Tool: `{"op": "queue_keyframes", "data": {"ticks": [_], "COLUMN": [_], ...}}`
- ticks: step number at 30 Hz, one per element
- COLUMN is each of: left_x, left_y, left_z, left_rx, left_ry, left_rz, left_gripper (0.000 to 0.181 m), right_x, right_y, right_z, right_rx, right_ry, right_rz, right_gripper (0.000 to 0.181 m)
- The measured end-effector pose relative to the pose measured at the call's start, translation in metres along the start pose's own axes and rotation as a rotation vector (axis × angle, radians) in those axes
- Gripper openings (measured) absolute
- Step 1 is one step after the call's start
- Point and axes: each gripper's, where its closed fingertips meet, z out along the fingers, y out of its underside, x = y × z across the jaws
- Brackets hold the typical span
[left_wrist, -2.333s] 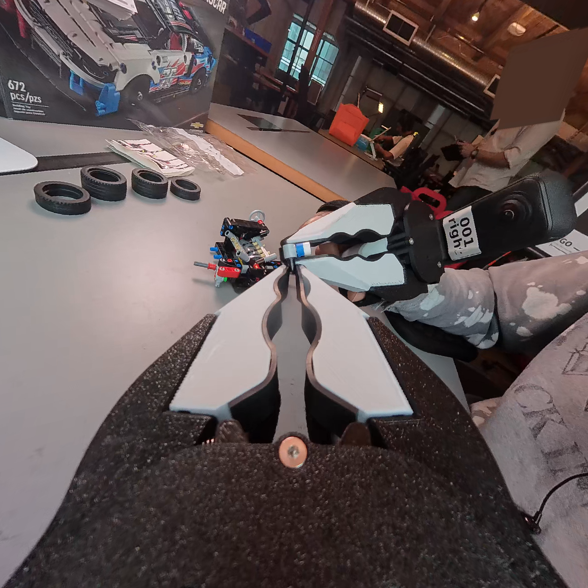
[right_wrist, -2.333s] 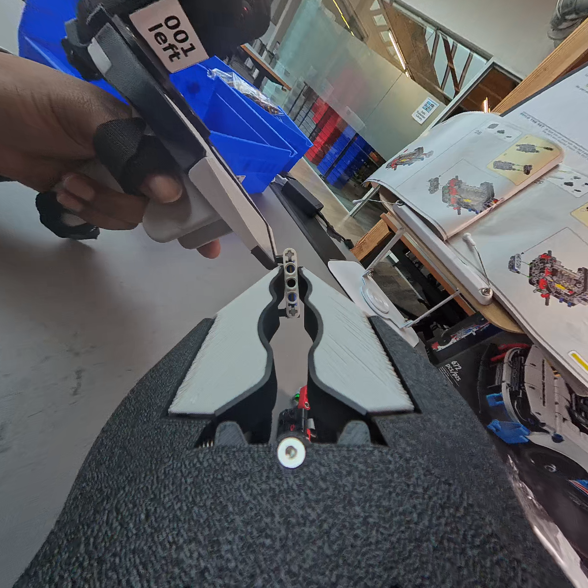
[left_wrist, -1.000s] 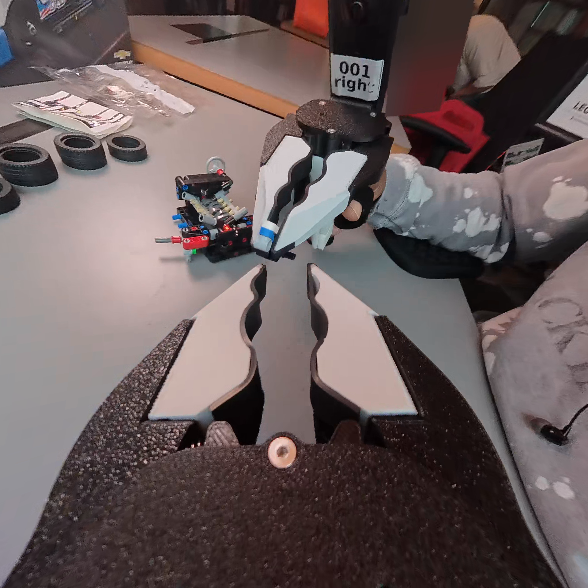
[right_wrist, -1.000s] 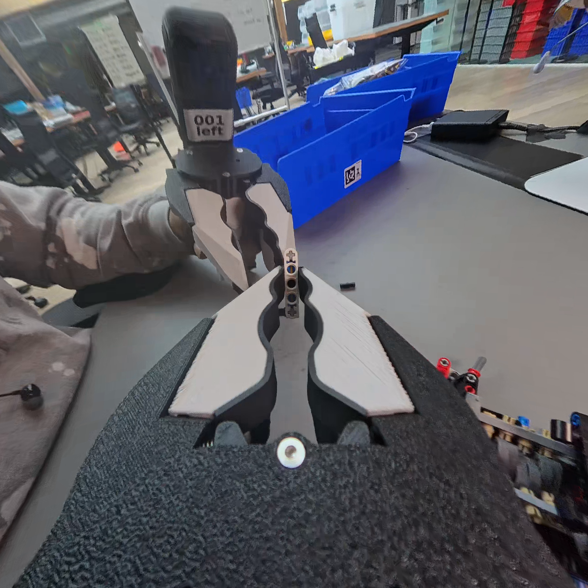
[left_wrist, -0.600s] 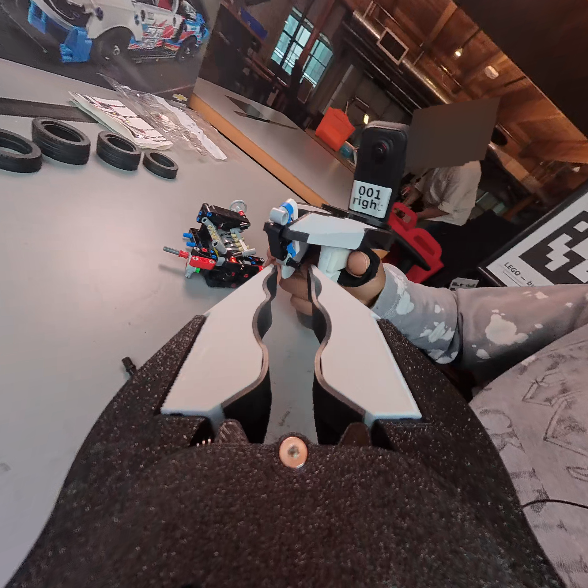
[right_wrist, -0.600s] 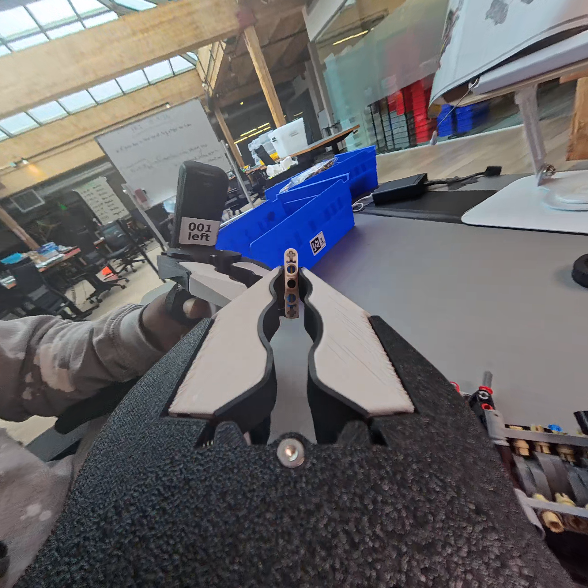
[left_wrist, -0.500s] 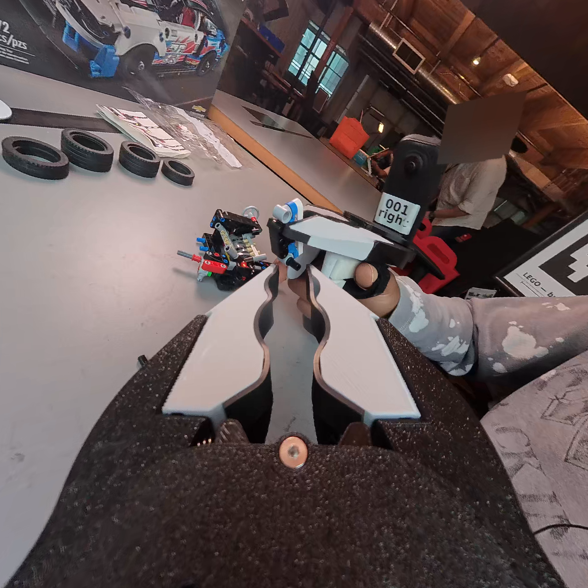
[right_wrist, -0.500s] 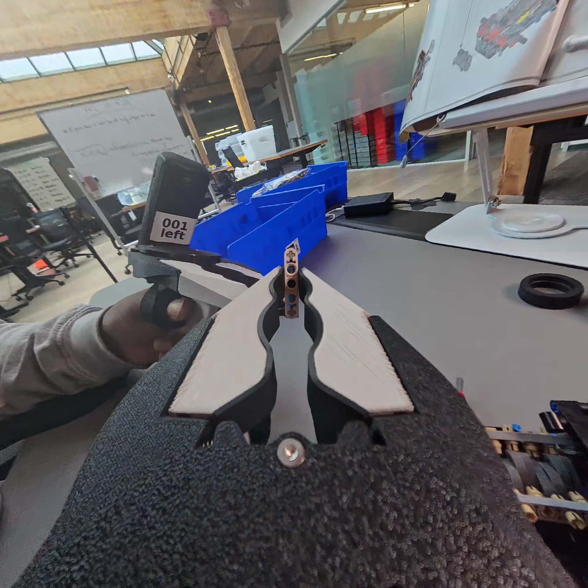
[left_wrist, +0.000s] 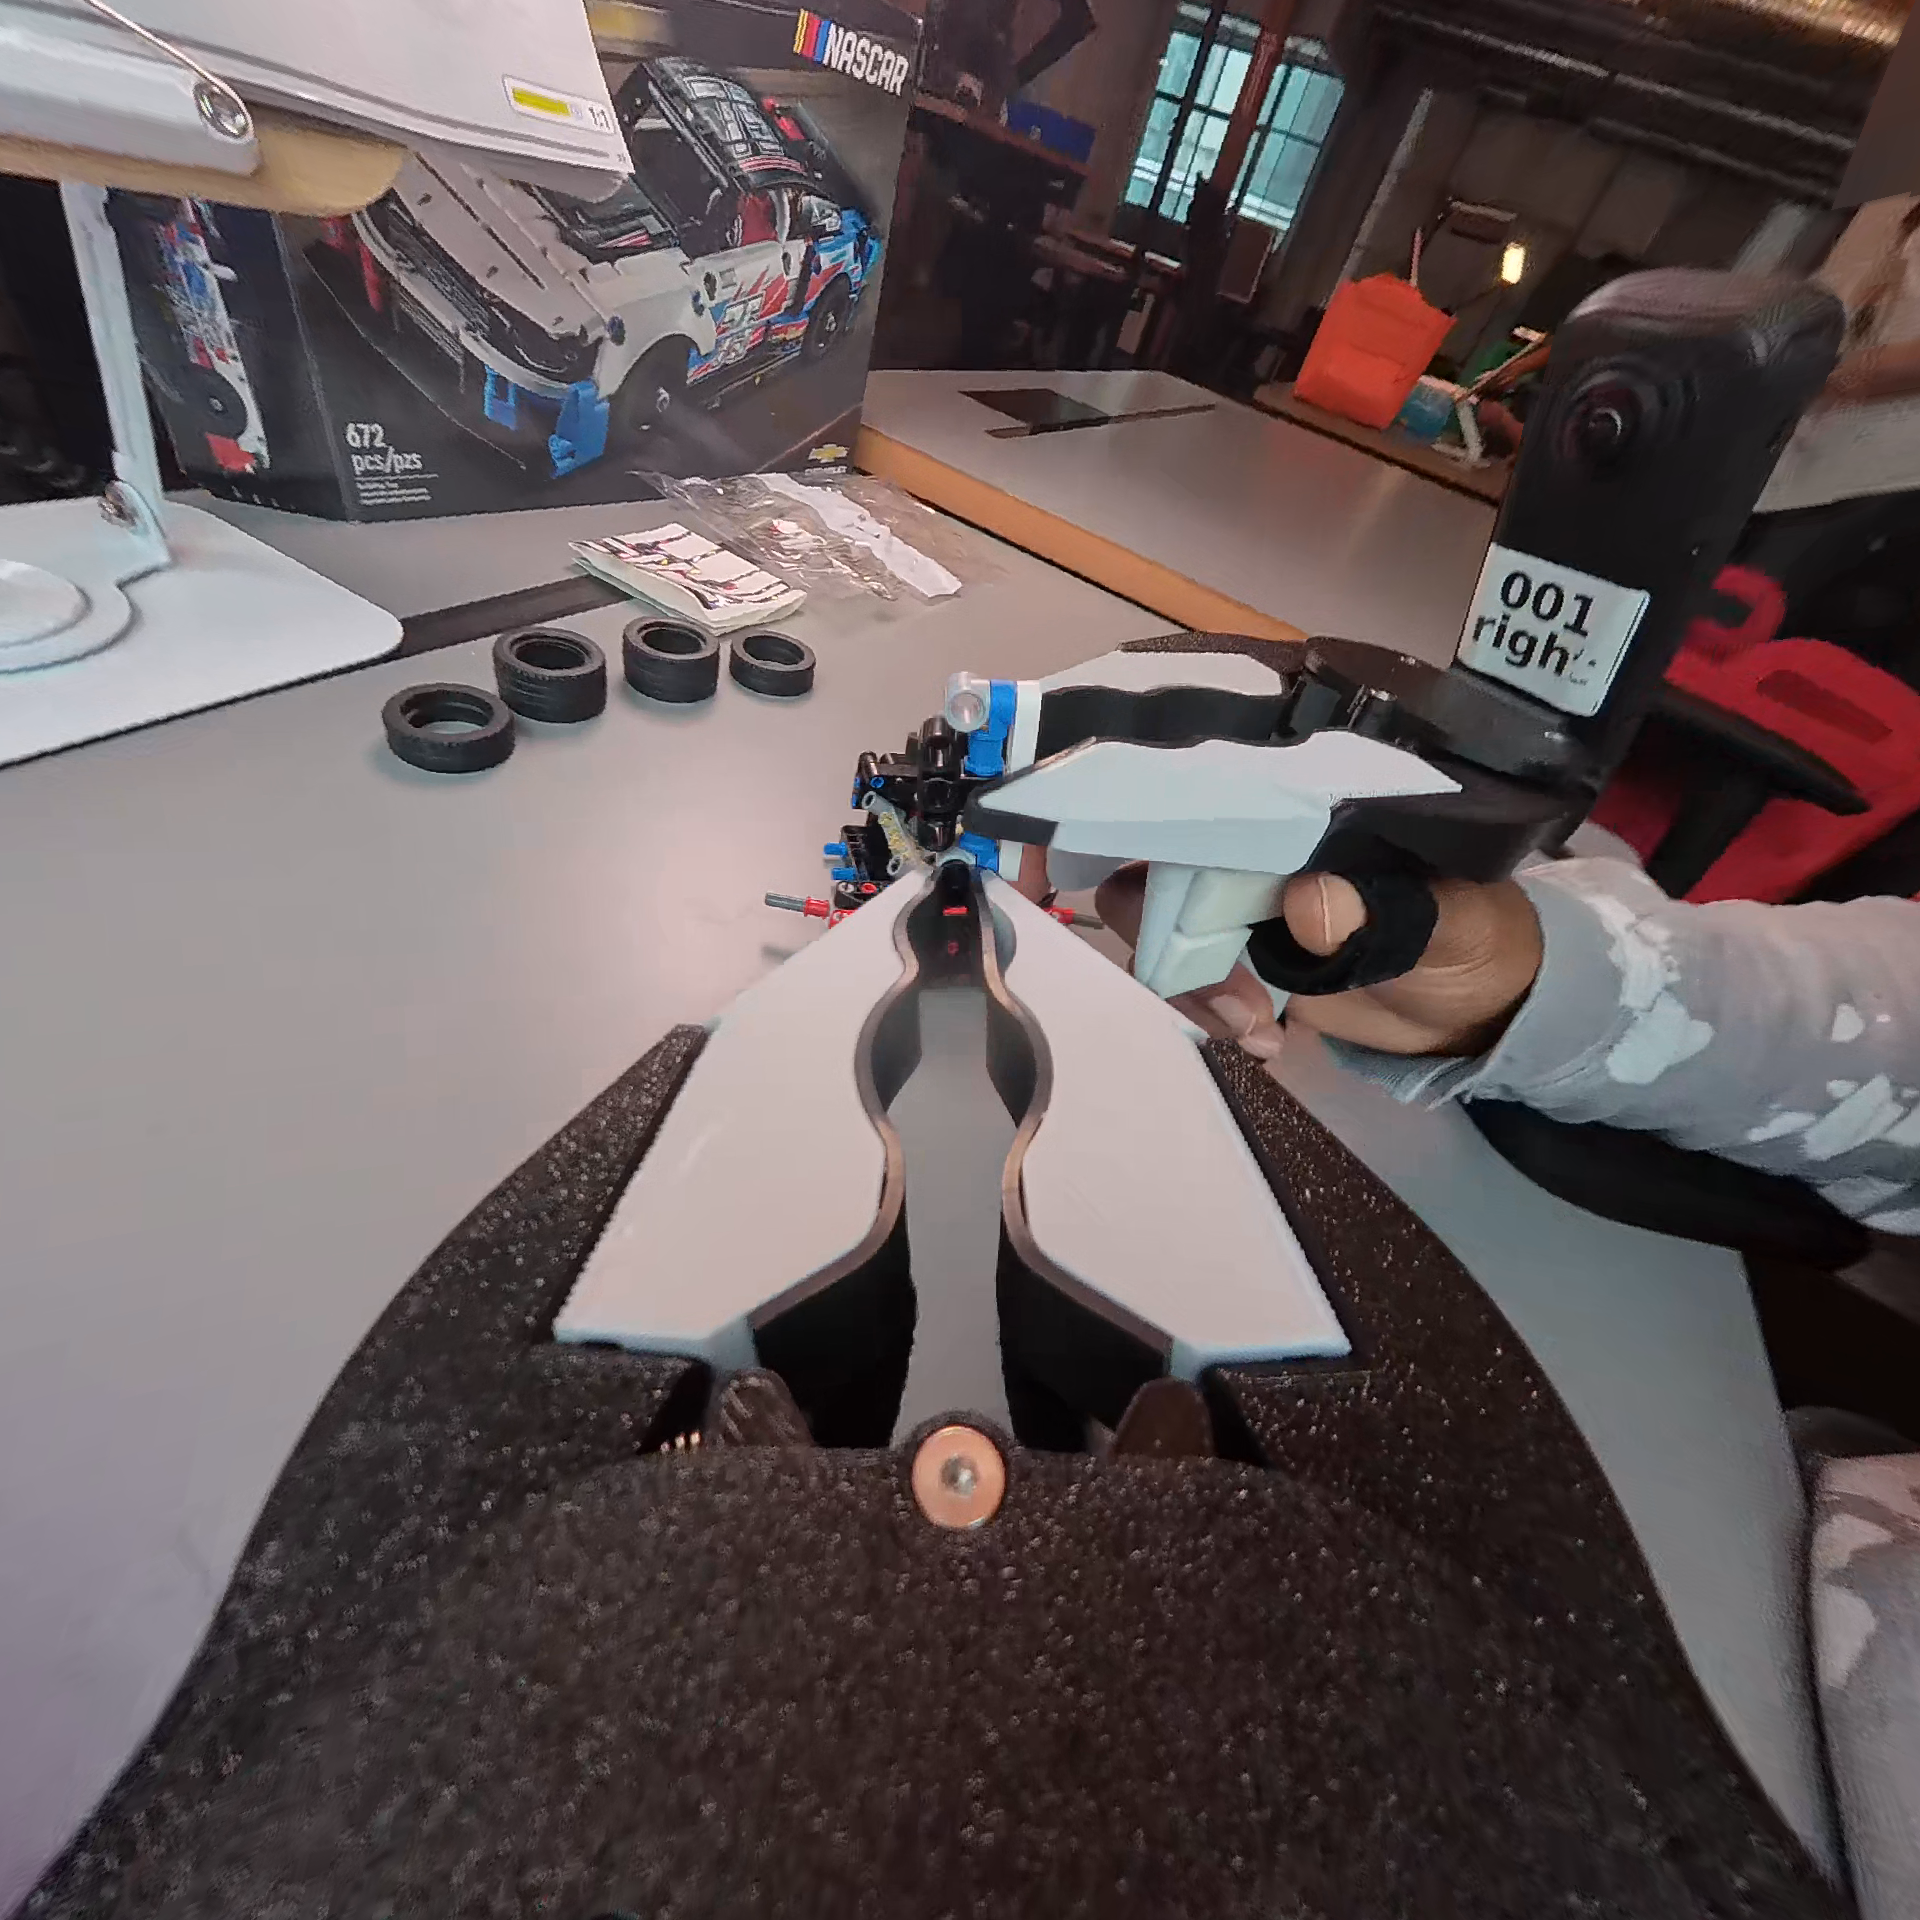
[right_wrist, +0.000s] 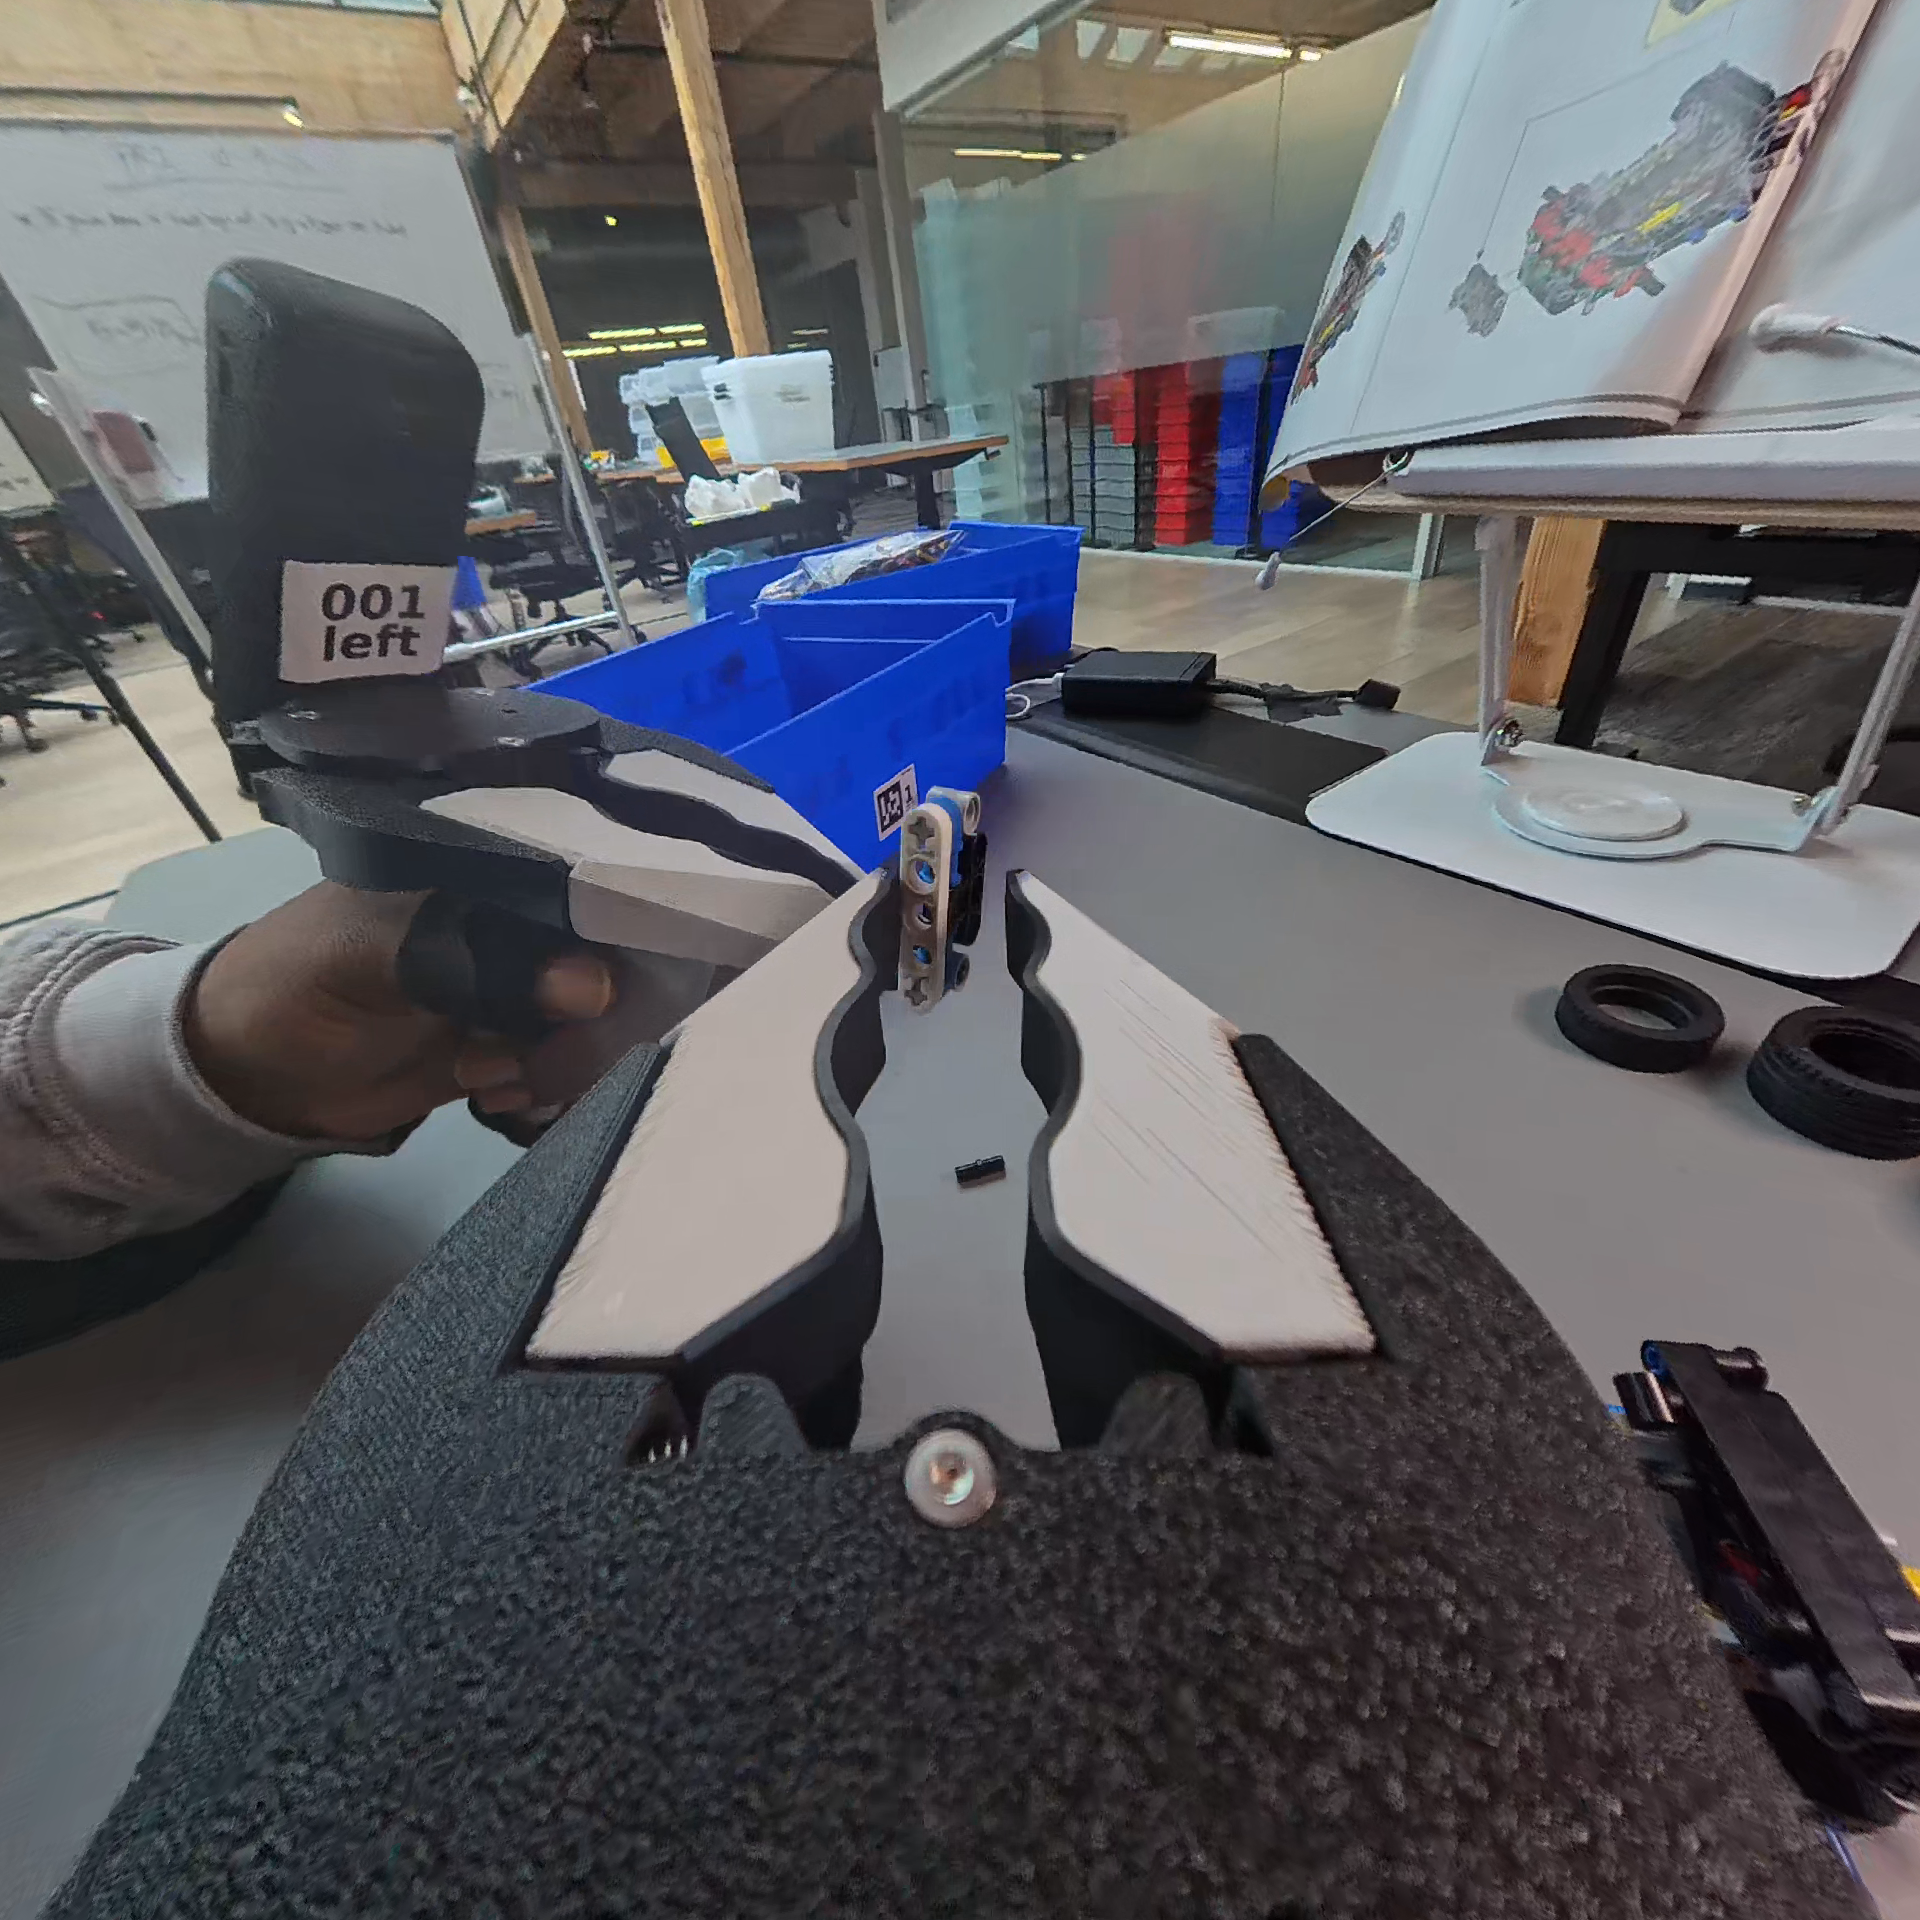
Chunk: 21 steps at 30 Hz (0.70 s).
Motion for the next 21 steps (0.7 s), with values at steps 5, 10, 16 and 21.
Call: {"op": "queue_keyframes", "data": {"ticks": [5, 10, 16, 21], "left_x": [-0.004, -0.007, 0.005, -0.029], "left_y": [0.000, -0.006, -0.027, -0.019], "left_z": [0.000, -0.001, -0.008, -0.017], "left_rx": [-0.016, -0.027, 0.042, -0.092], "left_ry": [-0.089, -0.239, -0.255, -0.321], "left_rz": [0.125, 0.357, 0.466, 0.475], "left_gripper": [0.003, 0.003, 0.003, 0.003], "right_x": [-0.001, 0.002, 0.063, 0.096], "right_y": [0.008, 0.001, -0.011, -0.038], "right_z": [0.003, 0.005, -0.013, -0.050], "right_rx": [-0.036, -0.005, 0.004, 0.112], "right_ry": [0.019, 0.137, 0.389, 0.374], "right_rz": [-0.028, -0.116, -0.166, -0.051], "right_gripper": [0.012, 0.007, 0.007, 0.007]}}
